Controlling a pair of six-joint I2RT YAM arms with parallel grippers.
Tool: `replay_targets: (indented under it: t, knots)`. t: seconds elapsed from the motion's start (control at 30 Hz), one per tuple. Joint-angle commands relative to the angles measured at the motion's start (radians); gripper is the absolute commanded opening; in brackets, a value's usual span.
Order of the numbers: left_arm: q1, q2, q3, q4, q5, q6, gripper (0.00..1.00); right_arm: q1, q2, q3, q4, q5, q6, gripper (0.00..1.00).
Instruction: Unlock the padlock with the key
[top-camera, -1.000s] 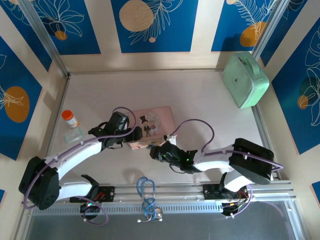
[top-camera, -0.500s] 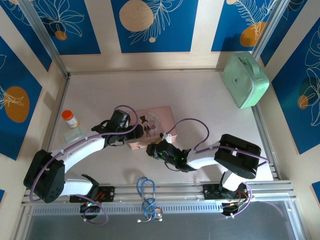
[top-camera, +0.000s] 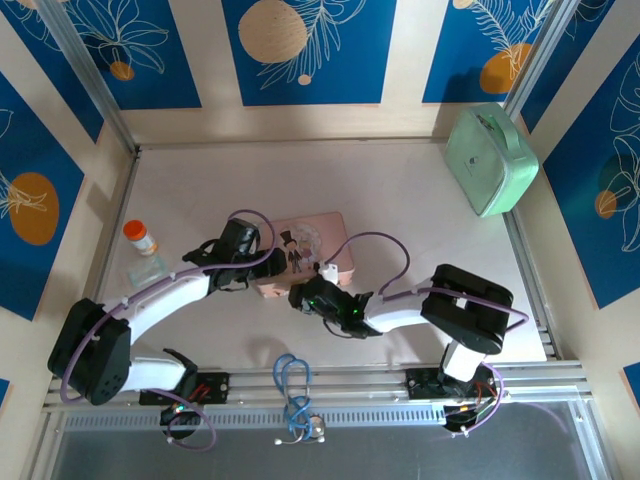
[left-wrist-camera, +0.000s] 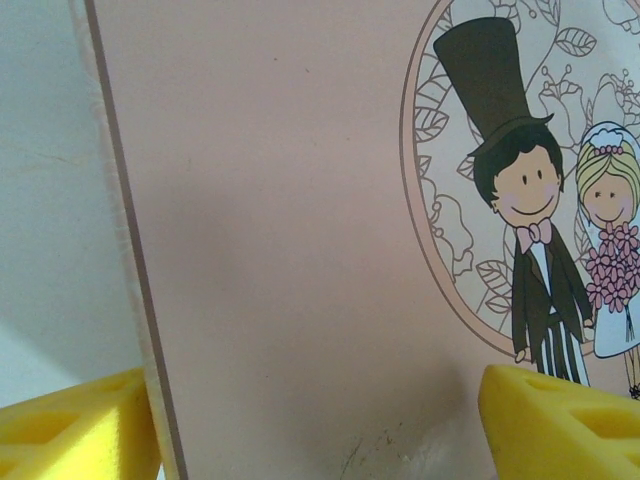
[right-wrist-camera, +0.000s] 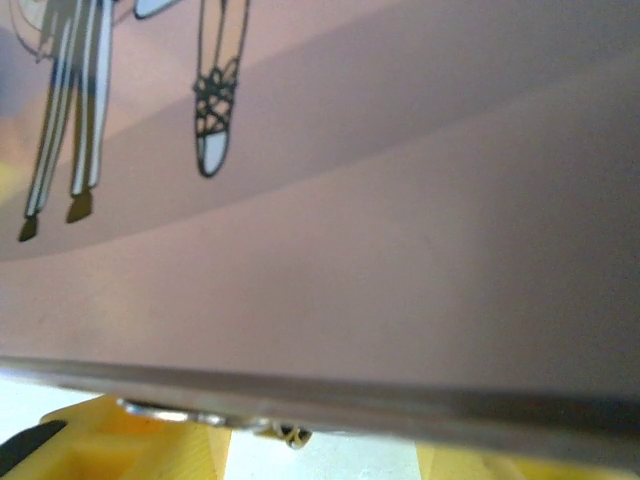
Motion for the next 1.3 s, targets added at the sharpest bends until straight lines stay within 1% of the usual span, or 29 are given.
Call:
replay_targets:
  t: [0.0,0.2,0.3,0.43,0.7,1.0,1.13,1.27]
  knots:
    - [0.005,0.012,0.002,0.036,0.042,0.009,0.79,-0.016,0.044,0.020,-0.044,0.006,0.020,0.50]
    - [0.005,0.018,-0.004,0.042,0.045,0.007,0.78,-0.032,0.061,0.016,-0.020,-0.022,0.024,0.49]
    - [0.005,0.020,-0.006,0.043,0.042,0.009,0.78,-0.030,0.061,0.029,-0.037,-0.029,0.022,0.46]
    - [0.007,0.027,-0.006,0.044,0.037,0.014,0.78,-0.016,0.044,0.034,-0.082,-0.020,0.037,0.44]
    - [0.013,0.037,-0.012,0.055,0.038,0.014,0.78,-0.004,0.001,0.038,-0.179,0.000,0.074,0.33]
    - [0.023,0.041,-0.020,0.063,0.040,0.023,0.77,0.005,-0.046,0.057,-0.322,0.006,0.120,0.30]
    - [0.027,0.049,-0.023,0.073,0.047,0.022,0.77,0.008,-0.072,0.045,-0.357,0.004,0.138,0.28]
    - [0.030,0.056,-0.021,0.078,0.048,0.020,0.77,0.006,-0.108,0.018,-0.356,0.020,0.145,0.27]
